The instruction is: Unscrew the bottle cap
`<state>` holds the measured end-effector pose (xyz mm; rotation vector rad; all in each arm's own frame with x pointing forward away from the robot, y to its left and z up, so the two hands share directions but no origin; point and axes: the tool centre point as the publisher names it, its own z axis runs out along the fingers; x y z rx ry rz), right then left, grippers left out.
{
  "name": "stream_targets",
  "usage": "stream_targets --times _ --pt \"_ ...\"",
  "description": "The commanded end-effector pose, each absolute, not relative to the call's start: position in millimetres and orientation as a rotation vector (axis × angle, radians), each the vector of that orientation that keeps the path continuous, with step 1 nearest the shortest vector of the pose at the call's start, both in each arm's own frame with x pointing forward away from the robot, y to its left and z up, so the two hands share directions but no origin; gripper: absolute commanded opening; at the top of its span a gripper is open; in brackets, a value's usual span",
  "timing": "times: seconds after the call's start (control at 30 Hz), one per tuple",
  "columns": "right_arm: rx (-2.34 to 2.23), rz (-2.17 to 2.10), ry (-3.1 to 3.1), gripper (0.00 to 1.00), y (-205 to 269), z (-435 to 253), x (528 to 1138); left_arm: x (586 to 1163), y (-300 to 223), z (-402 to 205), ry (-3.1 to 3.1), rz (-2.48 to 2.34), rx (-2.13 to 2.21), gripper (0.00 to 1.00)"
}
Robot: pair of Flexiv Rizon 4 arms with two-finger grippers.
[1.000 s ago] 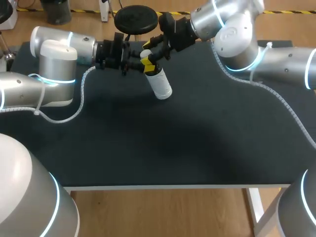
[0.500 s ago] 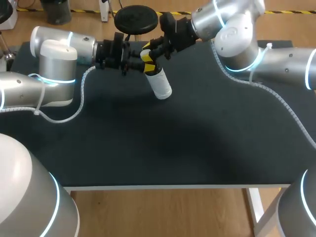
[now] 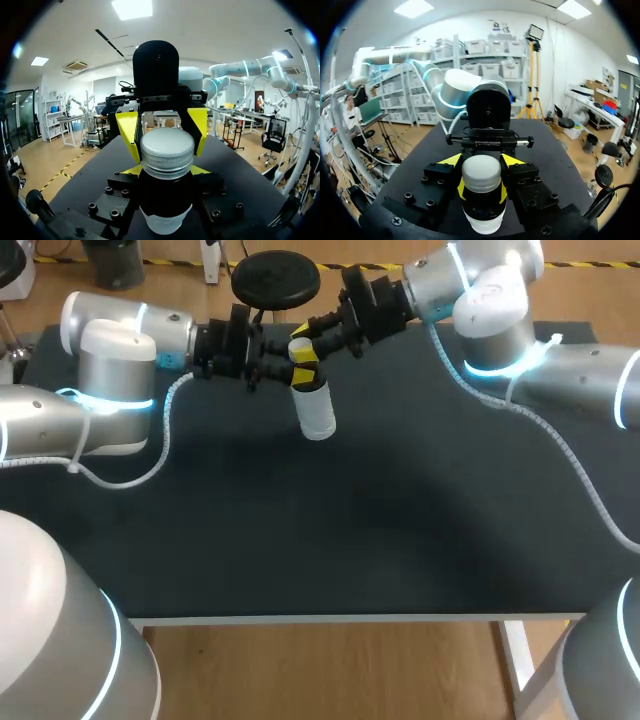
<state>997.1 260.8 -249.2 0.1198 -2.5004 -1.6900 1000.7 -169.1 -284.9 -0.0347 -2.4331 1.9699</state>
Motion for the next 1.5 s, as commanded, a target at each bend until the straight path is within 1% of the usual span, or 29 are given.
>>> stream_targets --times 0.03,0.4,0.67,1.23,1.5 --pt "0.252 -1.622 -2.383 0.00 265.2 -250.1 1008.3 1002.4 -167.9 -288.0 -2.434 1.968 -0.032 0.00" --pt "0.490 -1.522 -2.238 0.00 271.8 -250.0 1006.9 1002.4 -167.9 -288.0 -2.434 1.968 -0.032 0.00" --pt "0.594 -1.515 -2.143 0.00 263.7 -251.0 1009.3 1002.4 -167.9 -288.0 -2.434 1.968 -0.032 0.00" --pt "0.914 -1.333 -1.936 0.00 251.3 -251.7 1020.9 1002.4 -167.9 -288.0 -2.434 1.968 -0.032 0.00" --pt "1.040 -1.206 -1.861 0.00 254.1 -252.3 1017.8 1002.4 -167.9 -288.0 -2.434 1.968 -0.032 0.00"
